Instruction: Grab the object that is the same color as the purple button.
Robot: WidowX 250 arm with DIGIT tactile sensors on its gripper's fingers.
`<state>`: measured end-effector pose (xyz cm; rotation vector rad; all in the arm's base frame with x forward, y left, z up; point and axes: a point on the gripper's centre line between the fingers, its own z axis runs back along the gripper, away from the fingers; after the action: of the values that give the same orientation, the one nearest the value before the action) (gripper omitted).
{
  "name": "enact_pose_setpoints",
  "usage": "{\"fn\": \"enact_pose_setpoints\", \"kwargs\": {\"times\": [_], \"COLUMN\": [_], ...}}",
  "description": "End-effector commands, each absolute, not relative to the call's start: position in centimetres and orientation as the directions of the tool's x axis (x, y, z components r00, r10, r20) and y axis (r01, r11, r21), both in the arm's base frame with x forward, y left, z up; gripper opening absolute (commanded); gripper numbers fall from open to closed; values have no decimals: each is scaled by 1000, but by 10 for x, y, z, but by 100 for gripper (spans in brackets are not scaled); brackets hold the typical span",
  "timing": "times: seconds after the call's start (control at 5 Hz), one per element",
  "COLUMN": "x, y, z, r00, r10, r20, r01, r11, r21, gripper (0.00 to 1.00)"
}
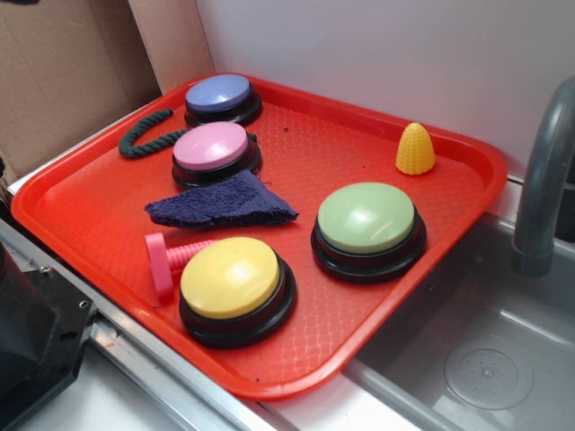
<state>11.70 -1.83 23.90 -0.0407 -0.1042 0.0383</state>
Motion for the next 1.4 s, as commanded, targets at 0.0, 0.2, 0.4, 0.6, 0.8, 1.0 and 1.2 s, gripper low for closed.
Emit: {"fn": "enact_pose_setpoints", "kwargs": {"times": [0.0,0.2,0.4,0.6,0.8,1.0,1.2], "x": [130,140,152,164,175,187,197], "y": [6,21,26,25,18,14,9], "z": [197,164,133,107,80,56,42], "r00": [939,852,775,759,753,767,799], "r10": [324,509,620,637,635,626,595], "r20": [115,125,118,132,172,139,84], "r01": [-315,-503,-607,-629,-635,-626,-588], "r11": [945,861,784,770,770,778,803], "r21": [-89,-78,-132,-101,-62,-53,-99], "gripper": [100,100,100,100,100,100,100]}}
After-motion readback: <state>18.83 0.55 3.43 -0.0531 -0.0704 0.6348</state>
